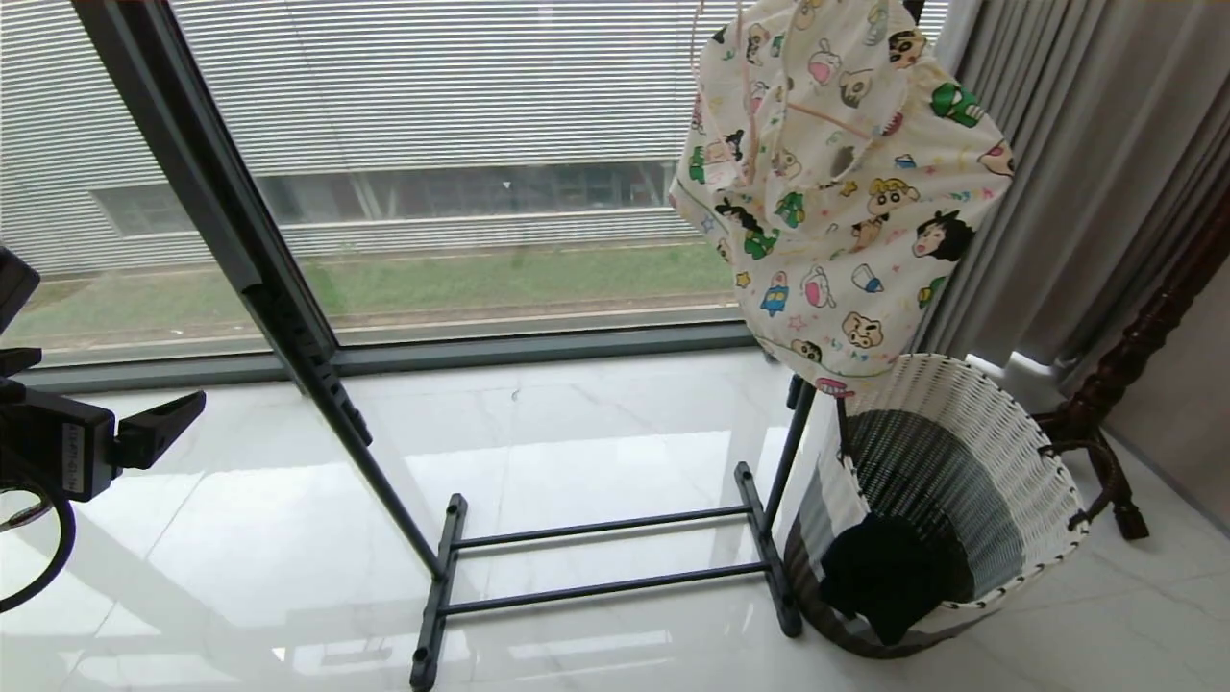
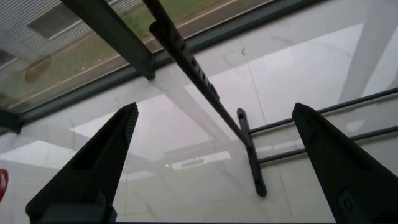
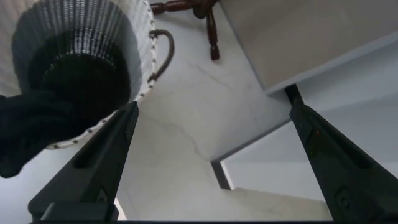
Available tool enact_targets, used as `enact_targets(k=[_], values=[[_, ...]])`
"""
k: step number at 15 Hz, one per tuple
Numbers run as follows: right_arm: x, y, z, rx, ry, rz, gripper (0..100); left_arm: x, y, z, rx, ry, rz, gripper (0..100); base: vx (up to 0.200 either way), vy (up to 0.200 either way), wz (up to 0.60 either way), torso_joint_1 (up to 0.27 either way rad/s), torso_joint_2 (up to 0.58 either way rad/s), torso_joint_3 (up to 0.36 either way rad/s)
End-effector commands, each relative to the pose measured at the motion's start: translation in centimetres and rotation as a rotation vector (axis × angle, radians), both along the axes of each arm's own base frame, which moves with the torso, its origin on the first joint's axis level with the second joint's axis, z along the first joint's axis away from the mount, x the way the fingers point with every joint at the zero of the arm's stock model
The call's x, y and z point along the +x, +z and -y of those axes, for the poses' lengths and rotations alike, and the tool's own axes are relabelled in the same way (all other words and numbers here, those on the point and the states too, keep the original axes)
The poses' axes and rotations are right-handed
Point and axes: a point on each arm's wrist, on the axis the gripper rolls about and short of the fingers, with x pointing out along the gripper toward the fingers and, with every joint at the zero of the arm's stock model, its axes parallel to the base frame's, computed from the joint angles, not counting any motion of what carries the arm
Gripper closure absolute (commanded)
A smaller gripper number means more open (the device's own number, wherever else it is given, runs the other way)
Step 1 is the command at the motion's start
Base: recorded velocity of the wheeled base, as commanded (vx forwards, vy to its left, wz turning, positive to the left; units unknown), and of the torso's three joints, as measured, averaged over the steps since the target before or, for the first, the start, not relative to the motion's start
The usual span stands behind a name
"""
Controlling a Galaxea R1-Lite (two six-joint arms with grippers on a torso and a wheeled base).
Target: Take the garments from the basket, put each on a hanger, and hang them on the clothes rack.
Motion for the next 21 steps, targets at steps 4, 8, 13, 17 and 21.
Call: enact_targets(k=[4, 8, 13, 17, 21], values=[[-0.1, -1.1, 0.0, -0.016, 0.009, -0.029, 0, 0.0, -0.2, 0.0, 0.001, 0.001, -0.008, 0, 0.000, 0.000, 0.15, -0.001, 0.00, 0.001], [0.3, -2.0, -0.1, -0.058, 0.030, -0.027, 0, 0.0, -0.3, 0.0, 0.002, 0.000, -0.011, 0, 0.000, 0.000, 0.00, 0.000, 0.00, 0.000], [0.0, -5.0, -0.5, -0.161, 0.354, -0.195, 0, 0.0, -0.2, 0.0, 0.008, -0.006, -0.009, 0, 0.160, 0.000, 0.00, 0.004, 0.00, 0.004], [-0.5, -11.9, -3.3, -0.291, 0.708, -0.501, 0, 0.0, -0.2, 0.0, 0.008, -0.006, -0.008, 0, 0.100, 0.000, 0.00, 0.005, 0.00, -0.001], [1.2, -17.4, -8.3, -0.249, 0.896, -0.675, 0, 0.1, 0.4, 0.0, 0.008, -0.005, 0.013, 0, 0.000, 0.000, 0.00, 0.000, 0.00, 0.000]])
